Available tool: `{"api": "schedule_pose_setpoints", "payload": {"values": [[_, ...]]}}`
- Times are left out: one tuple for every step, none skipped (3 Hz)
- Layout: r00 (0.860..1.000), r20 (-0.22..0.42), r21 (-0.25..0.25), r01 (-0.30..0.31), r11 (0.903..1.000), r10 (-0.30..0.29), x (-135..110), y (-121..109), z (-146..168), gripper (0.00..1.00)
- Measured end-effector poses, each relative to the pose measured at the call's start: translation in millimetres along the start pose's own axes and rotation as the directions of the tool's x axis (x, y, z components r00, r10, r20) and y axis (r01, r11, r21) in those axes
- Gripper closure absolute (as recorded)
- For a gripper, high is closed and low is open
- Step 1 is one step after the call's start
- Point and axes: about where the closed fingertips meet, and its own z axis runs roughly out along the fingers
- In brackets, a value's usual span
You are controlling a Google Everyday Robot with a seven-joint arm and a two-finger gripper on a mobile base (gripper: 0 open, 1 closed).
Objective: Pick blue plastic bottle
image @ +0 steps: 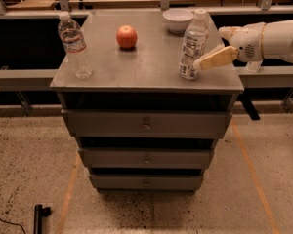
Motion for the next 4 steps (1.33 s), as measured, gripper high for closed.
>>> {"api": "schedule_pose_setpoints", "payload": {"values": [[1.0, 0.012, -0.085, -0.019, 0.9962, 0.02, 2, 20, 21, 0.17], [0.999, 0.05, -0.137, 0.003, 0.9906, 0.004, -6, 31, 41, 0.4], [0.996, 0.085, -0.149, 0.037, 0.9882, -0.024, -11, 36, 50, 0.64], [0.993, 0.114, -0.145, 0.055, 0.9879, -0.038, -16, 38, 52, 0.86]]}}
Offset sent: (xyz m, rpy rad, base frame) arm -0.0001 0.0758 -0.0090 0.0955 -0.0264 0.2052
